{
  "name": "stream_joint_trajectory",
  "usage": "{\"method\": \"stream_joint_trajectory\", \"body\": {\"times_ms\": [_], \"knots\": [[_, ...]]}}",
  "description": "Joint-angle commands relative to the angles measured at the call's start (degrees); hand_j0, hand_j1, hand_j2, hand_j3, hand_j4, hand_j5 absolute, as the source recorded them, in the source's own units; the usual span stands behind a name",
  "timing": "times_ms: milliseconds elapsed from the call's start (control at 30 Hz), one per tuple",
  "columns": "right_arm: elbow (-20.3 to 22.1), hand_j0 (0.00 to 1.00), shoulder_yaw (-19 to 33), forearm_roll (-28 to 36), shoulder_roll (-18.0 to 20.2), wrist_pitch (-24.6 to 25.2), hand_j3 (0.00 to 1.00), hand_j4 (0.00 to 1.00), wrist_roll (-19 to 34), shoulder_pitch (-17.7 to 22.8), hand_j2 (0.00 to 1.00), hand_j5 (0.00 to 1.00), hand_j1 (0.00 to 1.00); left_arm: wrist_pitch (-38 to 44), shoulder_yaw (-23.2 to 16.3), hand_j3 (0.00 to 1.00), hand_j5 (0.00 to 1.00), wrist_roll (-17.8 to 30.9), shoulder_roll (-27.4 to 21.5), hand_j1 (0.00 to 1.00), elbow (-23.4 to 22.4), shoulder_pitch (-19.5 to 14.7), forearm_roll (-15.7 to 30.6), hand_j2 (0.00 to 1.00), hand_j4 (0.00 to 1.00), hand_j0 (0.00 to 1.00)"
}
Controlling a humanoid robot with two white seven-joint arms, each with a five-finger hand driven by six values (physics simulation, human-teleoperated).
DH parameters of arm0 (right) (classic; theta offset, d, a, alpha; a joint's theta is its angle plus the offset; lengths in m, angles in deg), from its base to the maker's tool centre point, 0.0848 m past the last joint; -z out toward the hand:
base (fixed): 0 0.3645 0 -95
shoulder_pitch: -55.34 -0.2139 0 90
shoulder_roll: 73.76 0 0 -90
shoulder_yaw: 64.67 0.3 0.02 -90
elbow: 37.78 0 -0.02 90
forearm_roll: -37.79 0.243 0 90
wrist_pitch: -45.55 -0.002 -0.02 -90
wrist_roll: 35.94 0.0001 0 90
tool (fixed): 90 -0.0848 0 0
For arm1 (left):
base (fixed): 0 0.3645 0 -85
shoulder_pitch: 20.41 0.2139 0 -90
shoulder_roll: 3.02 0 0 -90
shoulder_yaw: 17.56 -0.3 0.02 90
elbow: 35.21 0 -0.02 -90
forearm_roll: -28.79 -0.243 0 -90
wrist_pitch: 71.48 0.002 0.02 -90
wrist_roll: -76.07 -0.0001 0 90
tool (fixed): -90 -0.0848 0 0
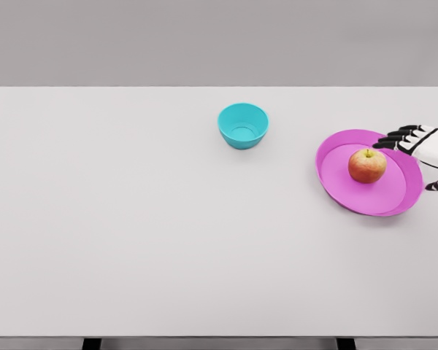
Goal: Put the apple from the pink plate into the blue bowl with your right arm
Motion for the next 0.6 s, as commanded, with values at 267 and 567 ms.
{"method": "stream_joint_trajectory", "body": {"times_ms": [267, 567], "knots": [[-10.3, 1.00, -18.4, 3.0, -4.8, 1.2, 1.00, 1.00, 6.7, -17.1, 1.00, 1.00, 1.00, 0.0, 0.0, 1.00, 1.00, 0.0, 0.0, 1.00, 0.0, 0.0, 0.0, 1.00, 1.00, 1.00], [-19.2, 1.00, -24.1, 2.6, -8.3, 0.9, 1.00, 1.00, 6.7, -22.9, 1.00, 1.00, 1.00, 0.0, 0.0, 1.00, 1.00, 0.0, 0.0, 1.00, 0.0, 0.0, 0.0, 1.00, 1.00, 1.00]]}}
